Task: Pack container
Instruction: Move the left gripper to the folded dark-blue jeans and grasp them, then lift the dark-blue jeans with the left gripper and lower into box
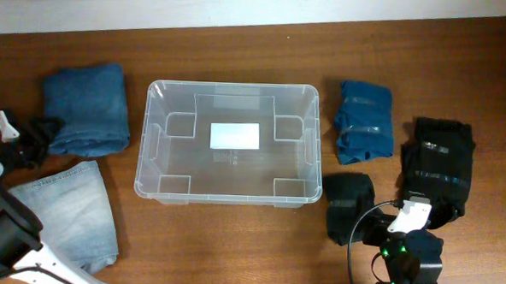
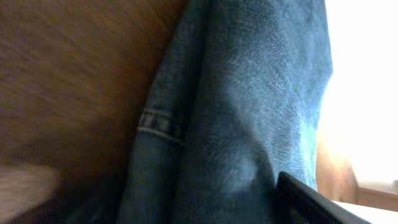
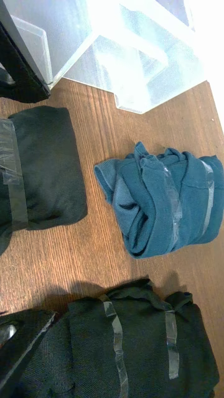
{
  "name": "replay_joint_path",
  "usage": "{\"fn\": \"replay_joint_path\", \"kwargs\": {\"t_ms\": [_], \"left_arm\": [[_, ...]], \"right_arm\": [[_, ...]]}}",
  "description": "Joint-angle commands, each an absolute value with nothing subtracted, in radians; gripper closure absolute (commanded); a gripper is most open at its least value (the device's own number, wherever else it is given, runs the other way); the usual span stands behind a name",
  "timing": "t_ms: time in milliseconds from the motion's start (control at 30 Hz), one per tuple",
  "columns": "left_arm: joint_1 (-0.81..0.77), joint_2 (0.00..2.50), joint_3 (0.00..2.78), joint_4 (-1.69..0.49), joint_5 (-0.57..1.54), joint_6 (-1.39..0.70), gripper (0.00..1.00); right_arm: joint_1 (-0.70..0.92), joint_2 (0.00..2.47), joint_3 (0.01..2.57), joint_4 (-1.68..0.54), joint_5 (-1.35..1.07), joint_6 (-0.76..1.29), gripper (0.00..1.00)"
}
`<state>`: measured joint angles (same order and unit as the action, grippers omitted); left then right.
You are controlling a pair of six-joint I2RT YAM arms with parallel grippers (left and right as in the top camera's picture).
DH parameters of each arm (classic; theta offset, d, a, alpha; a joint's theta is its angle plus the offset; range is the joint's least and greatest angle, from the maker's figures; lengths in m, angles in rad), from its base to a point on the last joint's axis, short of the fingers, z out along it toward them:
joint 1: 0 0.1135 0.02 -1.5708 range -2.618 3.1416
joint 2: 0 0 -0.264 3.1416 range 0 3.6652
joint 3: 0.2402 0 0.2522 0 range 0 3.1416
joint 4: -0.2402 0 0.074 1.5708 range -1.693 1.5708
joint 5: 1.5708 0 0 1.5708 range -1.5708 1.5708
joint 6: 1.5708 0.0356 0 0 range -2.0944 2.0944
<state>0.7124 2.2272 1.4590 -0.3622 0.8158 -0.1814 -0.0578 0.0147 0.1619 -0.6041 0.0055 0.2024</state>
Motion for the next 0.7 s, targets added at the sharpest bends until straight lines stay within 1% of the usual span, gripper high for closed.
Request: {"fn": "replay_joint_path", "kwargs": {"t_ms": [0, 33, 100, 133, 167, 200, 233, 300, 367, 500, 667], "left_arm": [[0.670, 2.283, 1.445, -0.376, 0.801, -0.175, 0.40], [0.666, 2.283, 1.445, -0.377, 0.801, -0.175, 0.47], [0.665, 2.283, 1.445, -0.378, 0.802, -0.175, 0.71], [0.665, 2.283, 1.445, -0.379, 0.811, -0.175, 0.79], [0.668, 2.283, 1.445, -0.379, 0.831, -0.175, 0.85], [0.671, 2.283, 1.445, -0.379, 0.855, -0.175, 0.88], [0.675, 2.282, 1.445, -0.379, 0.883, -0.175, 0.91], [0.684, 2.275, 1.447, -0.381, 0.936, -0.175, 0.93], [0.690, 2.259, 1.454, -0.396, 0.975, -0.175, 0.99], [0.692, 2.180, 1.474, -0.458, 0.985, -0.174, 0.99], [0.690, 1.974, 1.482, -0.522, 0.985, -0.175, 0.99]], "right_arm": [[-0.052, 0.005, 0.154, -0.603, 0.007, 0.199, 0.02], [-0.052, 0.005, 0.154, -0.603, 0.007, 0.199, 0.02], [-0.052, 0.005, 0.154, -0.603, 0.007, 0.199, 0.02], [-0.052, 0.005, 0.154, -0.603, 0.007, 0.198, 0.01], [-0.052, 0.005, 0.154, -0.603, 0.007, 0.199, 0.02], [-0.052, 0.005, 0.154, -0.603, 0.007, 0.199, 0.02], [-0.052, 0.005, 0.154, -0.603, 0.007, 0.199, 0.02], [-0.052, 0.005, 0.154, -0.603, 0.007, 0.199, 0.02], [-0.052, 0.005, 0.154, -0.603, 0.008, 0.198, 0.02], [-0.052, 0.005, 0.154, -0.603, 0.007, 0.199, 0.02], [-0.052, 0.005, 0.154, -0.603, 0.007, 0.199, 0.02]]}}
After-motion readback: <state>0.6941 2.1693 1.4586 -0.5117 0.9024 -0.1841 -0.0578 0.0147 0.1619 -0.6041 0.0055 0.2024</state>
